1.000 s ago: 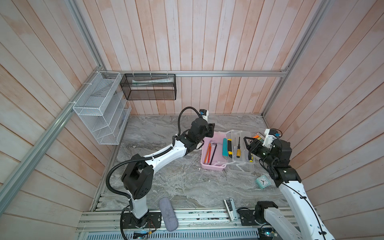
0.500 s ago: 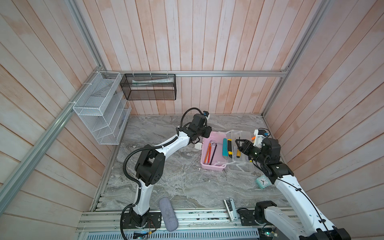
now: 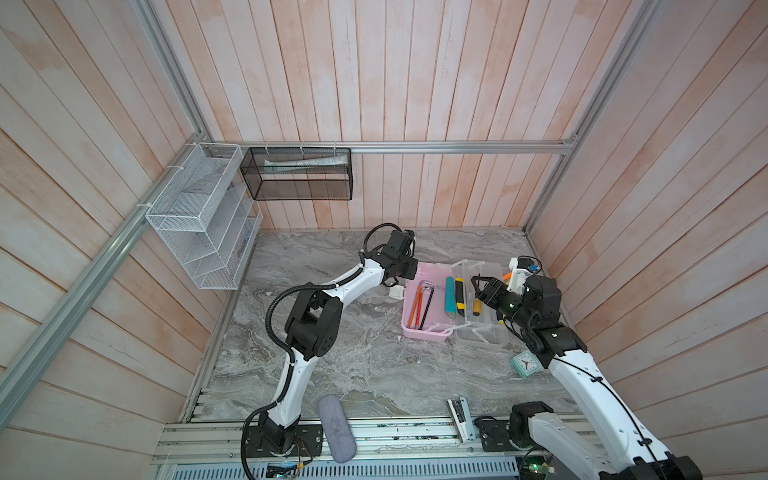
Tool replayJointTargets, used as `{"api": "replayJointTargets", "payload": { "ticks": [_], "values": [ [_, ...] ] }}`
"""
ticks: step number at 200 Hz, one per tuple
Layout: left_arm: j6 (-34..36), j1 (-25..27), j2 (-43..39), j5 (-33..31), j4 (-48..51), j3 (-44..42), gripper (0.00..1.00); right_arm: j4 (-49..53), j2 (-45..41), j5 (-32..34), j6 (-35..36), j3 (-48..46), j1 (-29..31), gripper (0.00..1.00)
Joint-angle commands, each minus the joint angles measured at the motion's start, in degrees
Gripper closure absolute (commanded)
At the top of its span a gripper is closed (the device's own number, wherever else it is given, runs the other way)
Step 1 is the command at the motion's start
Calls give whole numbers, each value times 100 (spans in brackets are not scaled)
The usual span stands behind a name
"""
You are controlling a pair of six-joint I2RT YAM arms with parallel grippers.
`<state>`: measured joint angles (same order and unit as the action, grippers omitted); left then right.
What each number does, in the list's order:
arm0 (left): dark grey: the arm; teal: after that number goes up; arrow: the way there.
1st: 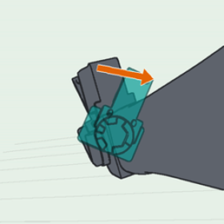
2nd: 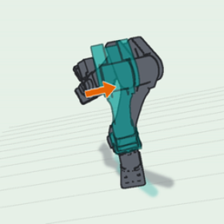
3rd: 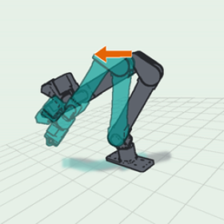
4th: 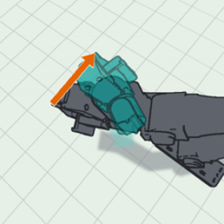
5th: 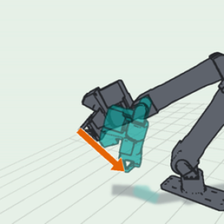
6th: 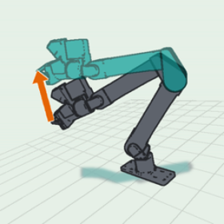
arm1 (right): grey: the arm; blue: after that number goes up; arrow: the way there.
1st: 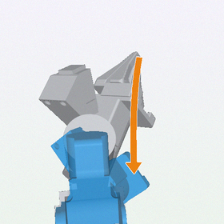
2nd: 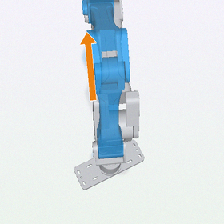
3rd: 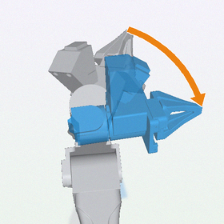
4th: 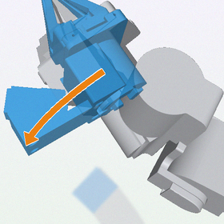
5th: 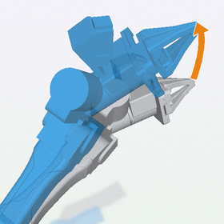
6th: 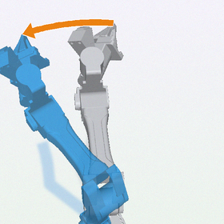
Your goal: Pack the tool kit
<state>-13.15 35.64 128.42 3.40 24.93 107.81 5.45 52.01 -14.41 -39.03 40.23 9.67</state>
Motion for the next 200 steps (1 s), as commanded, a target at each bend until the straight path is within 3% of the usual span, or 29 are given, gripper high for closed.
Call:
{"api": "replayJointTargets", "payload": {
  "ticks": [1,45,123,200],
  "values": [
    [-231,2,255,-72,219,275,63,-159,-103,97,-26,-43,34,41],
    [-434,-4,637,-252,592,703,71,-216,-94,52,-30,-79,26,41],
    [-422,-46,596,-567,615,500,98,-361,52,18,-114,-150,26,41],
    [-1182,-574,-738,-993,-113,-1504,100,-394,451,186,71,-166,-118,41]
  ]
}}
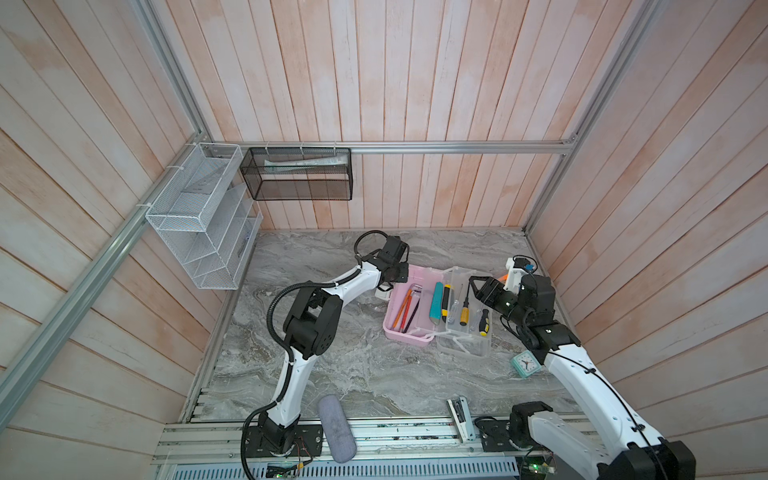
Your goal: Pack the tool kit
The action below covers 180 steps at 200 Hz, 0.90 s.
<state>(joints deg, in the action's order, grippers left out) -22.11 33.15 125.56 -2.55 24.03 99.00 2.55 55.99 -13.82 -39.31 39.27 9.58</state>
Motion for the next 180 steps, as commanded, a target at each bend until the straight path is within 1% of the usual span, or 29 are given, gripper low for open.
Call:
{"api": "replayJointTargets", "payload": {
  "ticks": [1,25,42,66,86,107,119,131,163,180],
  "values": [
    [-294,-330,-470,-402,-36,-647,100,-109,53,122,99,-69,-121,41],
    [-506,-547,-895,-484,-242,-1216,100,-162,56,-206,125,-152,-525,42],
    [-657,-669,-1103,-439,-422,-1528,100,-106,55,-475,167,-255,-818,48],
    [-845,-756,-1252,-306,-618,-1771,100,-30,-8,-750,168,-553,-923,53],
    [-929,-785,-1276,-176,-715,-1827,100,67,171,-1083,201,-763,-907,55],
    [-978,-812,-1292,-123,-766,-1862,100,205,312,-1241,292,-954,-855,60],
    [-997,-826,-1316,-85,-836,-1922,100,238,275,-1181,301,-1071,-741,65],
    [-1027,-854,-1338,-47,-884,-1973,100,331,230,-1089,303,-1133,-599,67],
    [-1084,-872,-1356,84,-992,-2068,100,500,289,-1027,345,-1261,-318,68],
    [-1116,-878,-1348,139,-1031,-2100,100,586,356,-851,358,-1297,-104,68]
  ]
}}
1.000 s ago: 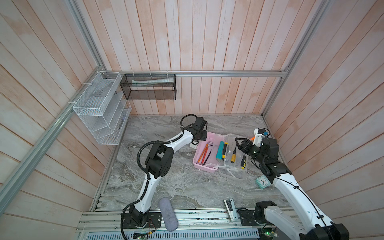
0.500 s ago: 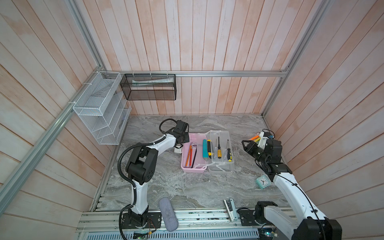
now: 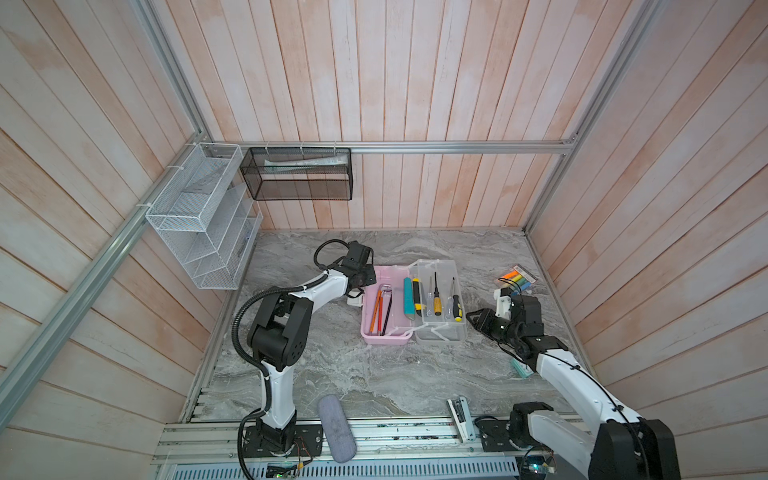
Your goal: Pack the tool kit
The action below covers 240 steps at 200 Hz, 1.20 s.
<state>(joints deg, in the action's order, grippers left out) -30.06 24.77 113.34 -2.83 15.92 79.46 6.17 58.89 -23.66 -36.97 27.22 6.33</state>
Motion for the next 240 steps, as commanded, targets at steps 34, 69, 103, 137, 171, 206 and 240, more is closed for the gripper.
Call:
{"api": "replayJointTargets", "payload": {
  "ticks": [34,69,103,137,171,206,240],
  "values": [
    [-342,-40,-151,243,-263,-205,100,204,207,326,87,-245,452,67],
    [-351,-36,-232,265,-310,-268,100,359,138,490,107,-237,494,67],
    [-360,-35,-320,290,-357,-377,100,630,-293,702,119,-99,483,67],
    [-397,-36,-357,318,-407,-465,100,590,-381,798,49,-228,483,67],
    [-421,-30,-357,378,-441,-521,100,419,-445,724,-24,-391,483,68],
    [-505,-12,-307,496,-536,-557,100,47,-217,704,-46,-533,483,69],
    [-584,66,-264,595,-608,-568,100,-353,132,526,-90,-569,483,71]
  ]
}}
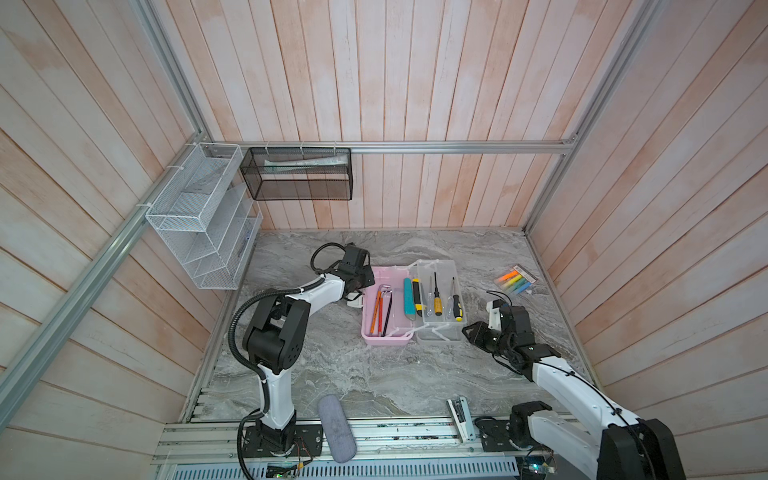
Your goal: Pack the tool kit
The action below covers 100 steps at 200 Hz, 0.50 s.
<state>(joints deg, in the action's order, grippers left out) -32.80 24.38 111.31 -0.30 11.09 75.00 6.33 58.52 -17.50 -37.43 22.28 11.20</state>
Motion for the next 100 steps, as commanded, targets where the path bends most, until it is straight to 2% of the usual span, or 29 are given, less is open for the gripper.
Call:
{"api": "replayJointTargets", "payload": {
  "ticks": [1,39,100],
  "values": [
    [-309,112,-63,344,-125,-124,100,-373,173,-89,-45,-75,-4,72],
    [-466,197,-56,438,-196,-148,100,-601,391,-88,-55,-87,-2,77],
    [-614,238,-65,600,-380,-263,100,-766,617,-107,-63,-41,43,79]
  ]
}}
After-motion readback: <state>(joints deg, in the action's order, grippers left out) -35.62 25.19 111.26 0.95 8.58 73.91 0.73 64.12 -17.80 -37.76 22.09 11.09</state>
